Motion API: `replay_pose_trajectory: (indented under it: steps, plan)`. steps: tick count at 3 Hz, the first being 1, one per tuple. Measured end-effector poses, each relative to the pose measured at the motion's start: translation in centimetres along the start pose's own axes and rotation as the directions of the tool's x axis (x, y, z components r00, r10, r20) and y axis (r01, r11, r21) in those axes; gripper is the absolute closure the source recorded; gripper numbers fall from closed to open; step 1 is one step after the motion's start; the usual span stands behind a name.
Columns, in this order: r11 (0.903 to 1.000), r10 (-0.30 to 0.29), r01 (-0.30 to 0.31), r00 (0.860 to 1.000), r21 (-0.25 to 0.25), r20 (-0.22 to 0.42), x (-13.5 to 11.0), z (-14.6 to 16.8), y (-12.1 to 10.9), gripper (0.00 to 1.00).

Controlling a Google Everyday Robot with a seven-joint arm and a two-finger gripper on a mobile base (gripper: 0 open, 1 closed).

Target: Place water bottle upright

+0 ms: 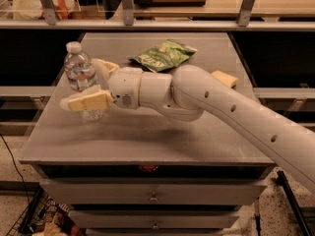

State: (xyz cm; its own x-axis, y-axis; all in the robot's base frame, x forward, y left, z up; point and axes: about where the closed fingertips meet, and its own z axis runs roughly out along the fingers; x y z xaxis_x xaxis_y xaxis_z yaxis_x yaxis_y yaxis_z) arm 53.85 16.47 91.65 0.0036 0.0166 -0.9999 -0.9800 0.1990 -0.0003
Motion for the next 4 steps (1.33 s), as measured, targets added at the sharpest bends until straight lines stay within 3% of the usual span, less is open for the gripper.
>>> replay_pose_trajectory:
  steps: [2,3,4]
  plan:
    - [1.0,-0.001,0.002,1.0,0.01,-0.025,0.1,-0.3,0.1,0.0]
    - [0.9993,0.008,-0.003,0.994,0.037,-0.113,1.6,-4.0,1.4,0.0]
    - [0.9991,0.008,-0.004,0.993,0.043,-0.115,1.6,-4.3,1.3,0.0]
